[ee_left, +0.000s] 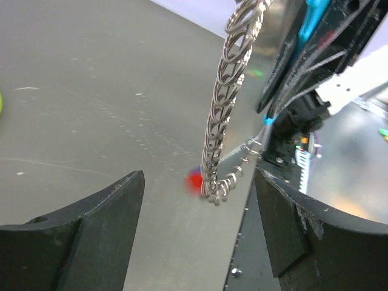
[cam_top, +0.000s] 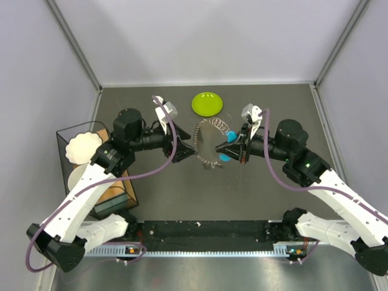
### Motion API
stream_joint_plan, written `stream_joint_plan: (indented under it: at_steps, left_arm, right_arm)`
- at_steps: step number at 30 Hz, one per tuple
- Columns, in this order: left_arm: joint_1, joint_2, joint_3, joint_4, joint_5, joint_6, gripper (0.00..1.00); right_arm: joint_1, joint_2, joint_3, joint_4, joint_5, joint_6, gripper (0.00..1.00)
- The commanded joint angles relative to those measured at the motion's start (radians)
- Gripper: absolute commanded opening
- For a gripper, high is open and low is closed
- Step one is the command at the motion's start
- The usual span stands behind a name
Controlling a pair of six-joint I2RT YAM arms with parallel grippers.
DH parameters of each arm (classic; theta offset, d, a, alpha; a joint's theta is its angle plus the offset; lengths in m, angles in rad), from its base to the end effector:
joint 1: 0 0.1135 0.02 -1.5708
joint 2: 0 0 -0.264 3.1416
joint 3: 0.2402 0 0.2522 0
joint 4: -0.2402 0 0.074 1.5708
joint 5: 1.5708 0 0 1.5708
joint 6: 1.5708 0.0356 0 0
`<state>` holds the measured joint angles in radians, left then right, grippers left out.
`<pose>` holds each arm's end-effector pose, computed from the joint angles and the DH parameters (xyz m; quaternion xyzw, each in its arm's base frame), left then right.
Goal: Remove the keys from the keyring
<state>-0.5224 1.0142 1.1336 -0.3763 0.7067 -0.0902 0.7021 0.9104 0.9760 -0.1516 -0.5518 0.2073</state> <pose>0.1742 -0.1270 0.4007 0.3657 0.6803 -0.4340 0.4637 0.1425 0.1450 0.3890 -0.3522 0.6423 0.4660 0.4962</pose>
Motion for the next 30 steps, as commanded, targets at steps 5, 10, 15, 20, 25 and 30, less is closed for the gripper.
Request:
stream_joint_plan:
  at_steps: [5,10,15,20,25,30]
  left_arm:
    - [-0.002,-0.040,-0.095,0.289,0.226,-0.186,0.78]
    - [-0.013,-0.020,-0.101,0.312,0.263,-0.217,0.71]
    - [-0.024,-0.025,-0.126,0.398,0.286,-0.282,0.55]
    - [-0.044,-0.022,-0.138,0.453,0.326,-0.328,0.16]
    - [-0.054,-0.029,-0.152,0.510,0.318,-0.405,0.00]
    - [-0.054,-0.051,-0.147,0.519,0.240,-0.441,0.00]
  right_arm:
    - [-0.003,-0.044,-0.011,0.224,-0.114,0.124,0.00]
    - [-0.004,-0.039,-0.033,0.290,-0.142,0.165,0.00]
    - [-0.003,-0.027,-0.036,0.290,-0.149,0.168,0.00]
    - [-0.003,-0.013,-0.031,0.307,-0.157,0.182,0.00]
    - [-0.007,0.011,-0.028,0.302,-0.157,0.182,0.00]
    - [-0.013,0.009,-0.037,0.308,-0.116,0.210,0.22]
